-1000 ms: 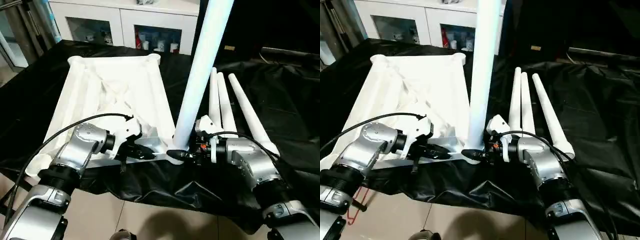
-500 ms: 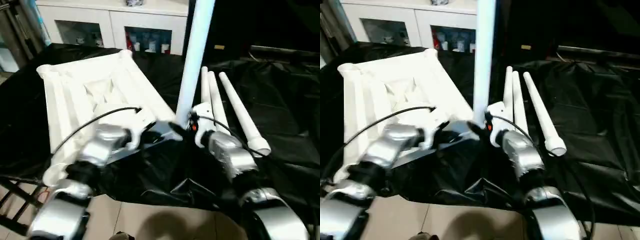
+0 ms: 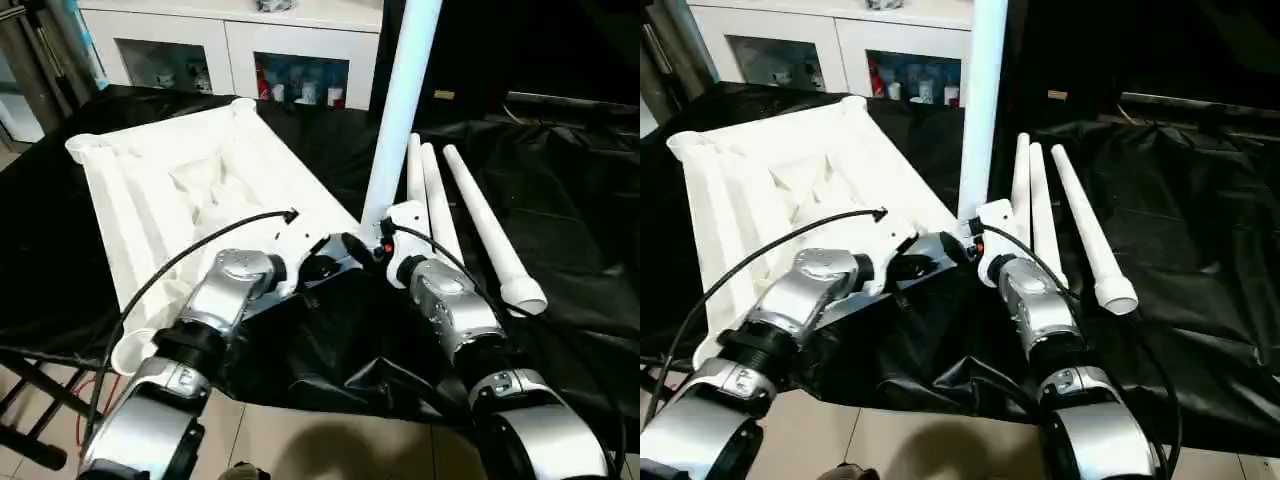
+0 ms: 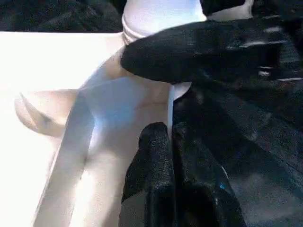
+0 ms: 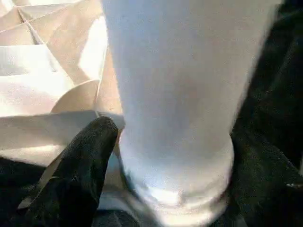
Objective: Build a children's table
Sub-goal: Rotate leg to tighten
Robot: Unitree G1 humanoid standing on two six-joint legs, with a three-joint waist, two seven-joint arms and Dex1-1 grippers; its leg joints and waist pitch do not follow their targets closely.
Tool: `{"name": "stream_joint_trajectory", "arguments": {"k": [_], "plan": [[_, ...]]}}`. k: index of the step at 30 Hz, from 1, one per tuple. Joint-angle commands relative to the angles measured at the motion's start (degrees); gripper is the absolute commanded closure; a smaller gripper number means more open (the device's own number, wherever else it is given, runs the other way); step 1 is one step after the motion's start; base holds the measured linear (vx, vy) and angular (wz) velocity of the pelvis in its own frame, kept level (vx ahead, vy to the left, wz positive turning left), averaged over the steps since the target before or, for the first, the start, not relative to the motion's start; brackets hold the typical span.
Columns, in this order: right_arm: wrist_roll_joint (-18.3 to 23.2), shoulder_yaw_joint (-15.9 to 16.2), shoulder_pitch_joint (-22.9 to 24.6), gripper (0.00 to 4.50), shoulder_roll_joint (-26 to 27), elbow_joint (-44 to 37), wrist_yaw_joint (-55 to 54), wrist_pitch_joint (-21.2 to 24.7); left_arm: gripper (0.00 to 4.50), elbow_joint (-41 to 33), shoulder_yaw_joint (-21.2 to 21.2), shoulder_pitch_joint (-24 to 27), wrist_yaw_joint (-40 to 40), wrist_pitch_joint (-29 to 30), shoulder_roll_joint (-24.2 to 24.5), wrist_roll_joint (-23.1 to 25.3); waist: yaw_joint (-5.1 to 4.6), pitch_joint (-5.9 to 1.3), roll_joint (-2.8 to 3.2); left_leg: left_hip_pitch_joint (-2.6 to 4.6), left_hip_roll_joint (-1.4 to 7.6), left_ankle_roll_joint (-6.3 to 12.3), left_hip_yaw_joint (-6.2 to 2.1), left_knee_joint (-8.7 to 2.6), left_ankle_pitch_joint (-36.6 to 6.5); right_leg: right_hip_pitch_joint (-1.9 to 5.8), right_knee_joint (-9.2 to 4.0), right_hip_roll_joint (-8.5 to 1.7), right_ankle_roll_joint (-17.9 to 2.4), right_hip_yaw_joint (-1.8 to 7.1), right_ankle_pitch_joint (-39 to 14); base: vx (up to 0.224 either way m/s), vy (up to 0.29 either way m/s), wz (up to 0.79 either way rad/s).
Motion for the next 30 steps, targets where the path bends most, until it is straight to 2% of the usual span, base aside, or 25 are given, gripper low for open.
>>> {"name": "stream_joint_trajectory", "arguments": {"k": [1, 3, 4, 5, 6, 8, 9, 11, 12, 14, 16, 17, 19, 24, 25, 26, 27, 28, 29, 30], "plan": [[-0.3, 1.7, 1.3, 0.86, 0.6, -4.1, 1.7, 0.9, 4.5, 0.1, 2.1, -3.1, 4.6, -4.7, -2.1, -0.9, -0.06, -4.2, 0.03, 1.56, 2.29, 2.52, -1.32, -3.51, -10.1, 2.78, -3.99, -4.4, -12.3, 2.31, -3.6, 0.0, 0.0, 0.0], [-0.3, 1.4, 2.4, 0.86, -0.2, -7.3, 1.7, 1.7, 4.5, 1.3, 3.1, -3.9, 7.0, -6.3, -2.5, -1.1, -0.07, -4.41, -0.15, 1.41, 2.19, 3.15, -1.37, -3.33, -8.8, 2.99, -3.67, -4.52, -12.7, 2.27, -1.7, 0.0, 0.0, 0.0], [-0.7, 1.6, 3.8, 0.86, -1.3, -11.4, 1.8, 2.7, 4.5, 2.2, 4.4, -4.7, 9.4, -7.6, -2.9, -1.4, -0.06, -4.45, 0.19, 1.28, 2.11, 3.56, -1.43, -3.23, -8.1, 3.16, -3.58, -4.45, -12.7, 2.25, -0.6, 0.0, 0.0, 0.0], [-0.9, 1.7, 4.6, 0.86, -1.8, -13.6, 1.8, 3.3, 4.5, 2.5, 5.0, -5.1, 10.5, -8.1, -3.0, -1.6, -0.07, -4.61, -0.13, 1.21, 2.04, 4.28, -1.41, -3.02, -6.9, 3.31, -3.38, -4.33, -12.5, 2.25, 2.0, 0.0, 0.0, 0.0], [-0.9, 1.8, 4.8, 0.86, -2.0, -14.4, 1.8, 3.6, 4.5, 2.6, 5.1, -5.2, 10.6, -8.3, -3.0, -1.6, -0.16, -4.84, -0.18, 1.07, 2.09, 4.71, -1.55, -2.98, -5.7, 3.48, -2.99, -4.4, -12.7, 2.19, 3.7, 0.0, 0.0, 0.0], [-0.3, 2.1, 6.1, 0.78, -2.7, -18.5, 2.7, 5.5, 4.06, 2.0, 5.2, -5.2, 10.9, -8.7, -2.5, -1.5, -0.42, -4.97, -0.12, 1.04, 2.02, 6.87, -1.42, -2.6, -3.9, 3.21, -2.74, -4.33, -14.0, 2.13, 7.7, 0.0, 0.0, 0.0], [0.2, 3.0, 7.6, 0.78, -3.5, -22.5, 4.0, 7.3, 4.06, 0.9, 5.2, -4.7, 10.3, -8.8, -1.7, -1.5, -0.43, -4.85, -0.04, 0.96, 2.0, 7.22, -1.43, -2.61, -3.9, 3.17, -2.78, -4.32, -14.2, 2.11, 7.6, 0.0, 0.0, 0.0], [0.5, 3.6, 8.6, 0.78, -3.9, -25.1, 4.6, 8.7, 3.83, 0.5, 5.1, -4.5, 10.7, -9.2, -1.2, -1.3, -0.14, -4.78, 0.03, 1.09, 2.29, 7.57, -1.46, -2.67, -4.5, 3.11, -2.87, -4.46, -14.5, 2.1, 6.9, 0.0, 0.0, 0.0], [1.2, 4.2, 9.6, 0.78, -4.3, -27.8, 5.9, 10.9, 3.73, -0.5, 5.4, -4.1, 12.5, -9.0, 0.2, -0.5, -0.27, -4.66, -0.23, 1.17, 2.31, 7.25, -1.39, -2.74, -5.6, 2.97, -3.04, -4.31, -14.6, 2.04, 5.1, 0.0, 0.0, 0.0], [1.6, 4.7, 10.3, 0.78, -4.7, -29.7, 6.7, 12.4, 3.57, -1.2, 5.7, -3.8, 13.6, -8.9, 1.1, 0.1, -0.3, -4.21, -0.02, 1.35, 2.43, 5.8, -1.45, -3.11, -8.5, 2.81, -3.56, -4.31, -13.7, 2.07, -0.6, 0.0, 0.0, 0.0], [1.6, 5.7, 11.1, 0.78, -5.2, -31.4, 8.0, 14.3, 3.57, -2.7, 6.5, -3.4, 14.8, -7.5, 3.0, 1.0, -0.31, -4.15, -0.05, 1.5, 2.4, 4.66, -1.45, -3.15, -9.7, 2.72, -3.81, -4.25, -13.1, 2.12, -3.3, 0.0, 0.0, 0.0], [1.2, 7.2, 11.9, 0.78, -5.8, -32.4, 9.5, 16.0, 3.57, -5.4, 6.8, -2.3, 14.3, -5.3, 5.9, 2.1, -0.36, -4.05, -0.15, 1.48, 2.51, 3.46, -1.56, -3.42, -10.3, 2.65, -3.92, -4.31, -12.5, 2.12, -5.7, 0.0, 0.0, 0.0], [0.6, 8.4, 12.3, 0.78, -5.8, -32.5, 10.0, 17.3, 3.57, -8.8, 6.3, -0.6, 12.8, -3.3, 8.7, 3.5, -0.48, -3.97, -0.21, 1.54, 2.56, 2.5, -1.58, -3.51, -11.1, 2.41, -3.93, -4.27, -11.9, 2.19, -6.9, 0.0, 0.0, 0.0], [-0.4, 9.8, 12.3, 0.78, -5.3, -31.8, 9.2, 20.3, 3.57, -20.3, 5.1, 4.2, 9.4, 5.9, 16.1, 7.9, -0.54, -3.94, 0.32, 1.68, 2.64, 0.76, -1.59, -3.66, -10.8, 2.0, -3.73, -4.26, -11.5, 2.33, -7.3, 0.0, 0.0, 0.0], [-0.6, 10.1, 12.2, 0.78, -5.3, -31.8, 9.1, 21.1, 3.57, -23.0, 4.3, 5.4, 8.9, 8.5, 18.3, 9.3, -0.39, -3.94, 0.5, 1.96, 2.74, 0.25, -1.58, -3.71, -11.5, 1.77, -3.77, -4.27, -11.3, 2.38, -7.7, 0.0, 0.0, 0.0], [-0.5, 10.2, 12.1, 0.78, -5.1, -31.5, 9.1, 21.8, 3.57, -24.9, 3.6, 6.2, 8.3, 10.1, 20.1, 10.7, -0.4, -3.86, 0.53, 1.82, 2.62, -0.07, -1.55, -3.78, -11.6, 1.76, -3.75, -4.08, -11.0, 2.38, -7.4, 0.0, 0.0, 0.0], [-0.5, 10.2, 12.1, 0.78, -5.1, -31.5, 9.1, 21.8, 3.57, -24.9, 3.6, 6.2, 8.3, 10.1, 20.1, 10.7, -0.27, -3.85, 0.4, 1.98, 2.6, -0.27, -1.49, -3.75, -11.8, 1.67, -3.84, -4.09, -10.9, 2.41, -7.5, 0.0, 0.0, 0.0], [-0.5, 10.5, 11.8, 0.78, -5.0, -31.1, 9.2, 22.3, 3.57, -26.6, 3.3, 7.0, 8.0, 11.8, 21.7, 11.8, -0.27, -3.86, 0.33, 1.74, 2.67, -0.5, -1.66, -3.92, -11.7, 1.92, -3.6, -4.23, -10.8, 2.43, -7.2, 0.0, 0.0, 0.0], [-0.6, 10.8, 11.5, 0.78, -5.0, -30.4, 9.4, 22.4, 3.57, -28.1, 3.0, 7.7, 7.8, 13.8, 23.0, 13.0, -0.18, -3.93, 0.51, 1.89, 2.65, -0.79, -1.62, -3.86, -11.5, 1.78, -3.55, -4.21, -10.6, 2.4, -6.9, 0.0, 0.0, 0.0], [-0.7, 11.3, 11.0, 0.78, -4.8, -29.5, 9.7, 22.4, 3.57, -30.6, 2.3, 8.6, 6.8, 16.5, 25.0, 14.7, -0.29, -3.87, 0.28, 1.76, 2.52, -0.75, -1.57, -3.84, -11.2, 1.8, -3.56, -4.11, -10.6, 2.42, -6.6, 0.0, 0.0, 0.0]]}}
